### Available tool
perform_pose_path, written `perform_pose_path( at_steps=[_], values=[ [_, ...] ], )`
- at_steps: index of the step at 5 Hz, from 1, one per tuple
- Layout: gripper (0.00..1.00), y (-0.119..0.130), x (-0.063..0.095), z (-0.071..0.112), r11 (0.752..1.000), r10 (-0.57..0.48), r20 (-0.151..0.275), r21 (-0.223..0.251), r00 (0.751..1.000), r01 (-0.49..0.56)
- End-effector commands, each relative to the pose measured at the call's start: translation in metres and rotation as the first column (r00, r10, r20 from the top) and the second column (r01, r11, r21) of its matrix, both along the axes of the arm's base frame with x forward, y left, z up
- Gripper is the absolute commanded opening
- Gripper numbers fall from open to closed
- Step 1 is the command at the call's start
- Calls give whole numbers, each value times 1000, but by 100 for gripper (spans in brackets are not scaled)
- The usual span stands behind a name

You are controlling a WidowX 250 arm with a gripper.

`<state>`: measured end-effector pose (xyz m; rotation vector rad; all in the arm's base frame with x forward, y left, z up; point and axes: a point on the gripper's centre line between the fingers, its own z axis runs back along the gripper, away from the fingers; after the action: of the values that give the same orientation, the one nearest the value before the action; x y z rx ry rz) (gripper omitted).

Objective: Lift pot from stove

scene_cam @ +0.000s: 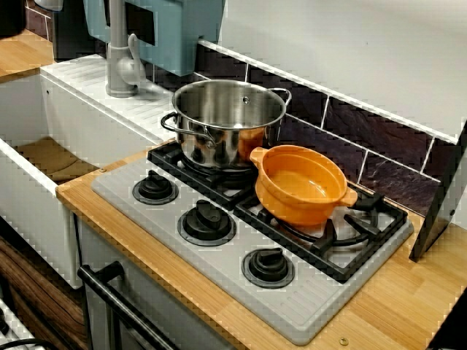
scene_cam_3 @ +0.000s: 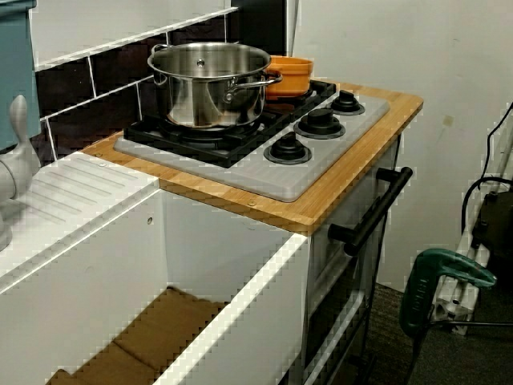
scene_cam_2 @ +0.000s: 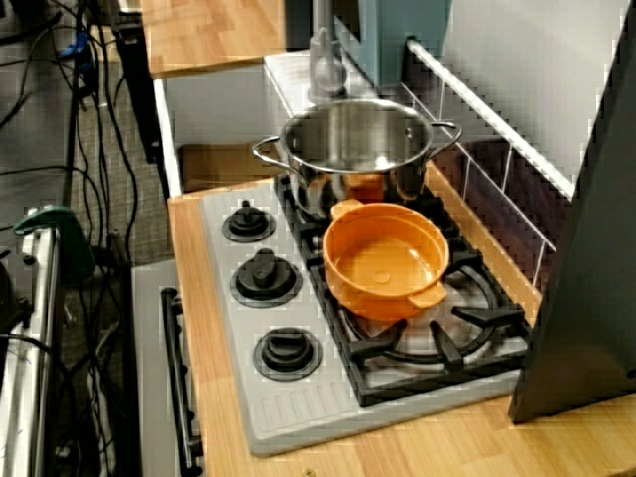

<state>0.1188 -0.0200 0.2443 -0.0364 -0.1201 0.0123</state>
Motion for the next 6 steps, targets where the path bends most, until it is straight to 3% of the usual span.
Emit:
perform_pose_path(
  at_steps=[1, 2, 3, 4, 5, 6],
  values=[
    [100, 0, 0, 0, 1000, 0, 0, 0, 1000, 0],
    [100, -16, 47, 3, 976, -216, -71, -16, 974, 216],
    [100, -33, 85, -4, 953, -302, -81, -7, 950, 302],
    [100, -55, 110, -12, 921, -389, -82, -8, 918, 390],
    [100, -86, 132, -28, 821, -568, -71, 8, 820, 570],
    [100, -118, 145, -45, 731, -679, -54, 48, 732, 681]
  ],
)
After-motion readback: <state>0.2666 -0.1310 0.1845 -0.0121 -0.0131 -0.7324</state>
